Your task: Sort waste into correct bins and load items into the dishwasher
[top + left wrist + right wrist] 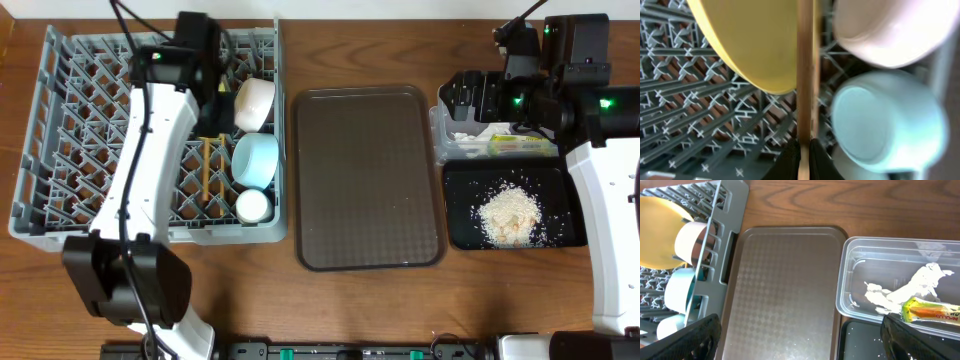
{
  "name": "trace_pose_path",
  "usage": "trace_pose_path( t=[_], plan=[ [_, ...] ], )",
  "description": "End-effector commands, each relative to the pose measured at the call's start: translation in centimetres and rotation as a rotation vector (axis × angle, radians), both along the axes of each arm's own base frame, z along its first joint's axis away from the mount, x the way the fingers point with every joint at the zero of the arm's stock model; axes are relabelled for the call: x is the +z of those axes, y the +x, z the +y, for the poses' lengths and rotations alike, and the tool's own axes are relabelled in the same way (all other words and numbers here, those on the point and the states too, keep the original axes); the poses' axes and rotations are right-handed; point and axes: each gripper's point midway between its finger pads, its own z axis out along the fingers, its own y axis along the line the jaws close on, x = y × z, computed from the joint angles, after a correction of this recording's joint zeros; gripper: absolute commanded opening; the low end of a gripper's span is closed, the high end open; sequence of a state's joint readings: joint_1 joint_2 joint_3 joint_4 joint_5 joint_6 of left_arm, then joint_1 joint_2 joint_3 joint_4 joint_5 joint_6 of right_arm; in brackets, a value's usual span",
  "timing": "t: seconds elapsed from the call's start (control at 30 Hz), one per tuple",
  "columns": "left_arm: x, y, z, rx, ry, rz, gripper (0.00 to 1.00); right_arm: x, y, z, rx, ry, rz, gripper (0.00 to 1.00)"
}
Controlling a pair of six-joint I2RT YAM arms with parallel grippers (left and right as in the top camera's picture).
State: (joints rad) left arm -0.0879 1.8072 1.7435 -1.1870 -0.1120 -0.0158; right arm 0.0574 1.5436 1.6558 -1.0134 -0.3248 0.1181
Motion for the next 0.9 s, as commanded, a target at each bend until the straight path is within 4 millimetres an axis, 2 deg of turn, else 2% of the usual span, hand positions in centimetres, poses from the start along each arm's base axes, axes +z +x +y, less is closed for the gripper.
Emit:
trace_pose_path(
  t=[0.0,0.07,0.13,0.17,0.23,0.3,0.4,0.5,0.57,0.63,0.77,0.87],
  plan=[
    [-2.2,0.1,2.0,-0.001,0.033,0.036,0.08,0.3,0.1,0.1,0.004,-0.001,-0.008,0.99],
    [-3.0,0.2,2.5,0.014,0.032,0.035,0.08,0.3,0.1,0.1,0.004,-0.001,-0.008,0.99],
    [-3.7,0.3,2.7,0.019,0.032,0.035,0.13,0.3,0.1,0.1,0.004,-0.001,-0.008,0.99],
    [-3.8,0.4,2.7,0.018,0.032,0.037,0.17,0.3,0.1,0.1,0.004,-0.001,-0.008,0.99],
    [-4.0,0.5,2.7,0.019,0.032,0.038,0.33,0.3,0.1,0.1,0.004,-0.001,-0.008,0.99],
    [-4.0,0.5,2.7,0.019,0.032,0.036,0.41,0.3,0.1,0.1,0.004,-0.001,-0.008,0.99],
    [-4.0,0.5,2.7,0.022,0.029,0.035,0.42,0.3,0.1,0.1,0.004,-0.001,-0.008,0.99],
    [-3.6,0.2,1.7,0.014,-0.027,0.040,0.42,0.3,0.1,0.1,0.004,-0.001,-0.008,0.99],
    [-2.5,-0.3,1.3,0.028,-0.051,0.037,0.41,0.3,0.1,0.1,0.004,-0.001,-0.008,0.99],
    [-0.3,-1.1,1.3,0.061,-0.061,0.017,0.41,0.3,0.1,0.1,0.004,-0.001,-0.008,0.99],
    [5.3,-3.0,1.0,0.115,-0.088,-0.094,0.41,0.3,0.1,0.1,0.004,-0.001,-0.008,0.99],
    [9.9,-5.7,-0.4,0.191,-0.188,-0.214,0.41,0.3,0.1,0.1,0.004,-0.001,-0.008,0.99]
  ],
)
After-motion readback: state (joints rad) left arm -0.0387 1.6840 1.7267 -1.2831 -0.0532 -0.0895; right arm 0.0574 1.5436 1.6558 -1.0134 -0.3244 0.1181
